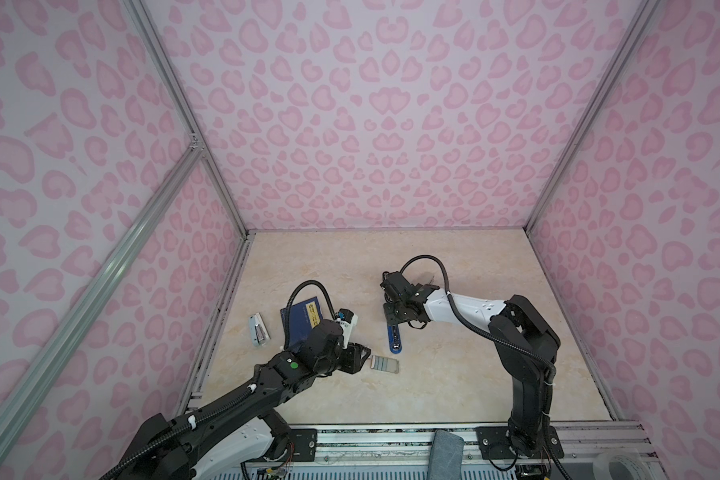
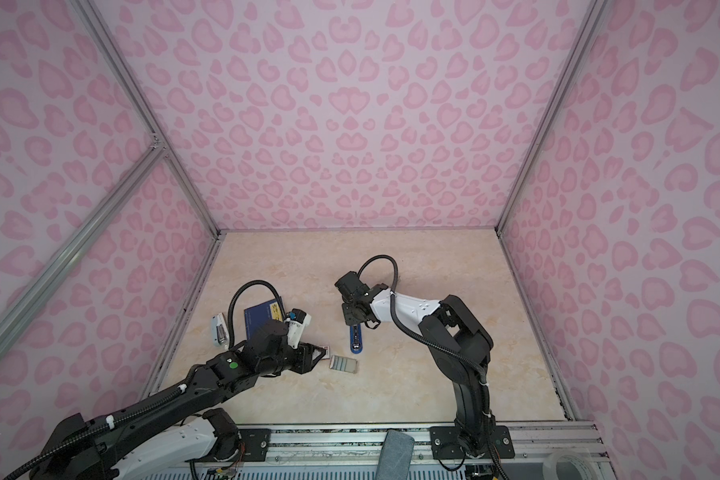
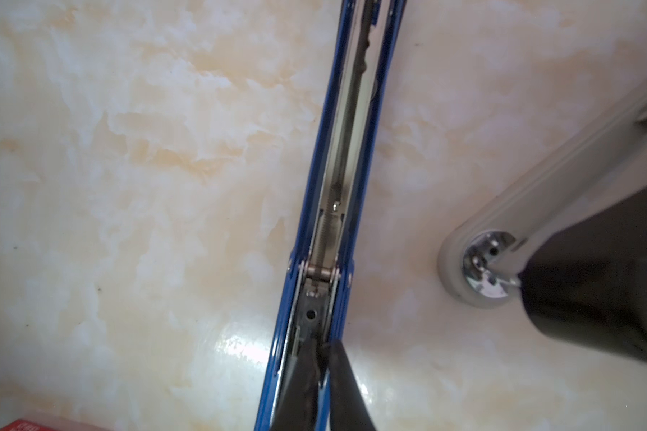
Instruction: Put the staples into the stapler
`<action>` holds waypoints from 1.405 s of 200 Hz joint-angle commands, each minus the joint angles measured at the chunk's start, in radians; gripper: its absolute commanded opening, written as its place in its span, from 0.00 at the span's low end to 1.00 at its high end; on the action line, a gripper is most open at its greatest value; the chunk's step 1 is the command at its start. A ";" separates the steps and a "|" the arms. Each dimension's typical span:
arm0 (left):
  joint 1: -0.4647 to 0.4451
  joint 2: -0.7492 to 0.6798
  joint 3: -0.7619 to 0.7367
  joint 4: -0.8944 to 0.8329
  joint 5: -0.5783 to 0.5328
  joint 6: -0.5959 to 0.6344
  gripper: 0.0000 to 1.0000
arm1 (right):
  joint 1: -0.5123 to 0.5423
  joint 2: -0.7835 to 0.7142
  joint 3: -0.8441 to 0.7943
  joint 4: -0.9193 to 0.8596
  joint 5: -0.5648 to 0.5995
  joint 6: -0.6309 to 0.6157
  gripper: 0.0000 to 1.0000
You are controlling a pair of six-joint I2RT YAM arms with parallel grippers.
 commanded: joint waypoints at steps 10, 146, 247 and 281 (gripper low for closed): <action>0.000 0.021 0.002 0.041 -0.010 -0.016 0.50 | 0.014 -0.016 -0.025 -0.039 0.032 0.011 0.18; 0.002 0.066 0.047 0.049 -0.038 -0.029 0.50 | 0.084 -0.124 -0.168 -0.014 0.024 0.077 0.21; 0.002 0.069 0.046 0.050 -0.037 -0.031 0.50 | 0.135 -0.256 -0.284 -0.024 0.051 0.154 0.22; 0.002 0.065 0.049 0.049 -0.043 -0.036 0.50 | 0.125 -0.312 -0.302 -0.035 0.116 0.178 0.26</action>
